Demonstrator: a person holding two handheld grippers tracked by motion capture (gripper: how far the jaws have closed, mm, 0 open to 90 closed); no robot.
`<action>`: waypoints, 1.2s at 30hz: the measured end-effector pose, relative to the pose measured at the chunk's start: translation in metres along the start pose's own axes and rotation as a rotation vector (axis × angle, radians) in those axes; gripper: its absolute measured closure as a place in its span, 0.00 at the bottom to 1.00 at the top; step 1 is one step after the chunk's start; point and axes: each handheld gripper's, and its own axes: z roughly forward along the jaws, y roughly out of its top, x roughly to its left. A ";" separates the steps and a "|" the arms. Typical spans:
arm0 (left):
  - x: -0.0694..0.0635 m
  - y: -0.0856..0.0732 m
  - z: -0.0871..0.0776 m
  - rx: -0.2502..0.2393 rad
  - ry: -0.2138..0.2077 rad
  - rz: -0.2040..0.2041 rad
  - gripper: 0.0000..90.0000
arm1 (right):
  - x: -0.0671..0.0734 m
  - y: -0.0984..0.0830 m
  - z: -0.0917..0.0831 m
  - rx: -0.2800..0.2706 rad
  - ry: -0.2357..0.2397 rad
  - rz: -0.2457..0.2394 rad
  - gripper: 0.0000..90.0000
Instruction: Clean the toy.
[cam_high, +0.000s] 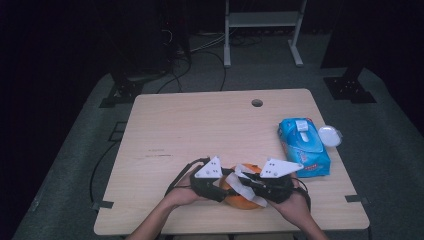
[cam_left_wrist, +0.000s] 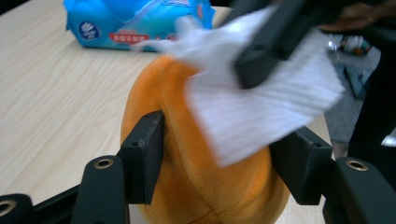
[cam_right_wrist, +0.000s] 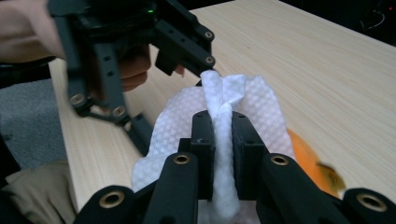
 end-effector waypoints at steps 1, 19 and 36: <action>0.001 0.000 0.000 0.004 0.002 0.005 0.43 | -0.002 -0.001 0.000 0.005 -0.001 0.010 0.90; 0.018 -0.007 0.002 0.011 -0.064 -0.212 0.18 | -0.009 -0.012 0.002 0.061 0.037 0.032 0.91; 0.002 0.000 0.004 0.013 -0.028 -0.062 0.33 | -0.009 -0.007 -0.004 0.019 -0.018 0.030 0.91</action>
